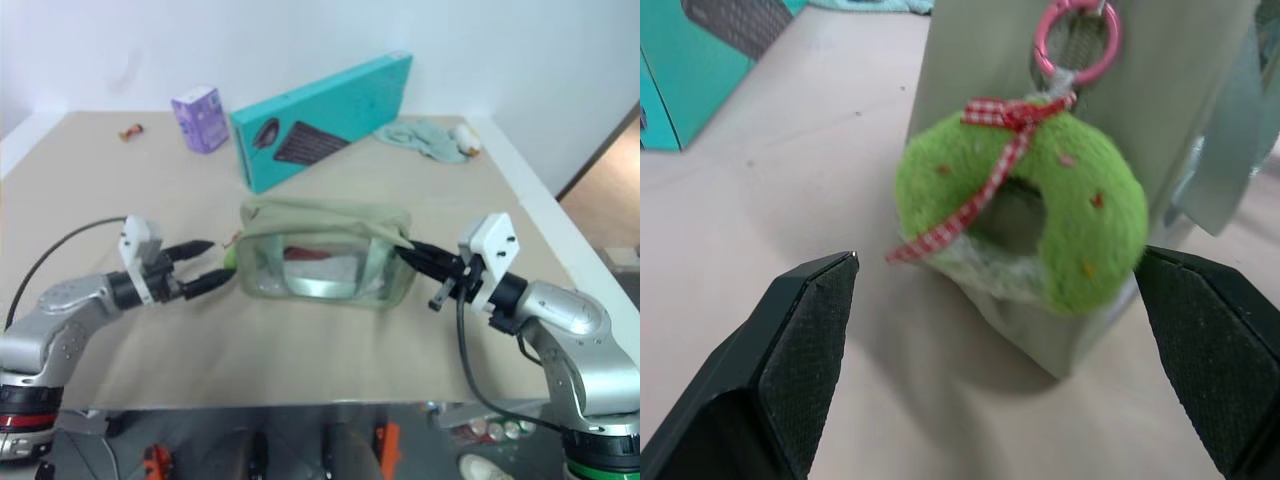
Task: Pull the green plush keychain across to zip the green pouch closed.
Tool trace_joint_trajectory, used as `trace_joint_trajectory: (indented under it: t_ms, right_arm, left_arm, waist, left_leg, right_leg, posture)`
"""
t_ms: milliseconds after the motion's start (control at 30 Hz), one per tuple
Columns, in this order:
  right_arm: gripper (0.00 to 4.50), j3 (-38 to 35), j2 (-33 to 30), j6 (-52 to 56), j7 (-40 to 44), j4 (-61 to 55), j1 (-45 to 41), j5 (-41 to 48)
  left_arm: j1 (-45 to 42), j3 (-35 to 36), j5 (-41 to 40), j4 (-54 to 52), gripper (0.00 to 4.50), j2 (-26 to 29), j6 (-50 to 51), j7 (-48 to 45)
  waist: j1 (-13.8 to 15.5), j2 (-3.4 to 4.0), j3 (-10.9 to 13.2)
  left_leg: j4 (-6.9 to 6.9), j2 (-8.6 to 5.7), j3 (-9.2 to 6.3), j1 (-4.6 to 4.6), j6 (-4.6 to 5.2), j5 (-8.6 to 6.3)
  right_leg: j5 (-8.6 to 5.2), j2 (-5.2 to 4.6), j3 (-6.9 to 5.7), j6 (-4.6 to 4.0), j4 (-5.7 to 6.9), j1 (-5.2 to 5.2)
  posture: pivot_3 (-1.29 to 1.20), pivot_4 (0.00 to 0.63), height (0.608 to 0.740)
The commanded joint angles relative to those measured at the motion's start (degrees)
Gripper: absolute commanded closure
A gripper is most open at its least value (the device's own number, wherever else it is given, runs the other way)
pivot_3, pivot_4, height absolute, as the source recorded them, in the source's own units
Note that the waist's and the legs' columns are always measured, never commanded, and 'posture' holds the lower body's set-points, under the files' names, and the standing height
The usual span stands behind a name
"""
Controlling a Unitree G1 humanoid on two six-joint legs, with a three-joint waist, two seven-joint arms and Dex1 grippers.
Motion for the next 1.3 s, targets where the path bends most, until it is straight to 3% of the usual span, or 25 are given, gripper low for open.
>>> trace_joint_trajectory:
  t_ms: [33, 400, 433, 833, 1133, 1300]
  right_arm:
    - [4.5, -0.02, -0.9, 0.15, -0.29, -1.97, -0.84, 0.06]
    - [4.5, -0.61, -1.01, -0.2, -0.31, -1.74, 0.4, -0.13]
    - [4.5, -0.61, -1.01, -0.31, -0.28, -1.6, 0.41, -0.18]
    - [4.5, -0.39, -1.03, -1.42, 0.42, -0.22, 0.29, -0.98]
    - [4.5, -0.24, -1.1, -1.8, 0.95, 0.88, -0.34, -1.44]
    - [4.5, 0.14, -1.14, -2.19, 1.25, 1.37, -0.78, -1.55]
  left_arm:
    - [-1.71, 0.34, 1.16, 0.84, 0.03, -0.51, -2.96, -0.21]
    - [-3.51, -0.61, 3.5, 4.62, 0.03, -1.14, -7.29, -2.92]
    - [-3.87, -0.8, 3.76, 4.92, 0.54, -1.54, -7.86, -2.92]
    - [-5.78, -1.55, 5.47, 6.22, 4.46, -2.93, -10.83, -3.12]
    - [-12.87, 3.12, 0.43, 2.58, 4.46, 0.56, -6.61, -3.13]
    - [-17.91, 0.52, -3.54, -2.62, 4.46, -0.09, -1.81, -3.85]
  waist:
    - [0.01, 0.0, 0.0]
    - [0.02, 0.0, 0.0]
    - [0.02, 0.0, 0.0]
    - [0.03, 0.0, 0.0]
    - [0.04, -0.01, 0.0]
    - [0.05, -0.01, 0.0]
  left_leg:
    - [0.0, 0.0, -0.01, 0.0, 0.0, 0.0]
    - [0.0, 0.0, -0.01, 0.0, 0.0, 0.0]
    - [0.0, 0.0, -0.01, 0.0, 0.0, 0.0]
    - [0.01, -0.02, 0.0, -0.01, 0.0, 0.0]
    - [0.02, -0.01, -0.02, -0.01, 0.0, 0.0]
    - [0.02, -0.08, 0.02, -0.03, 0.0, 0.0]
  right_leg:
    - [0.0, 0.0, -0.01, 0.0, 0.0, 0.0]
    - [0.01, -0.01, -0.02, 0.02, 0.0, 0.01]
    - [0.01, -0.01, -0.02, 0.02, 0.0, 0.01]
    - [0.03, -0.01, -0.01, 0.05, 0.0, 0.02]
    - [0.03, 0.01, -0.04, 0.06, 0.0, 0.02]
    - [0.18, -0.03, -0.05, 0.42, -0.02, 0.03]
  posture:
    - [0.0, 0.15, 0.74]
    - [0.0, 0.15, 0.74]
    - [0.0, 0.15, 0.74]
    - [0.0, 0.15, 0.74]
    - [0.0, 0.15, 0.74]
    - [0.0, 0.15, 0.74]
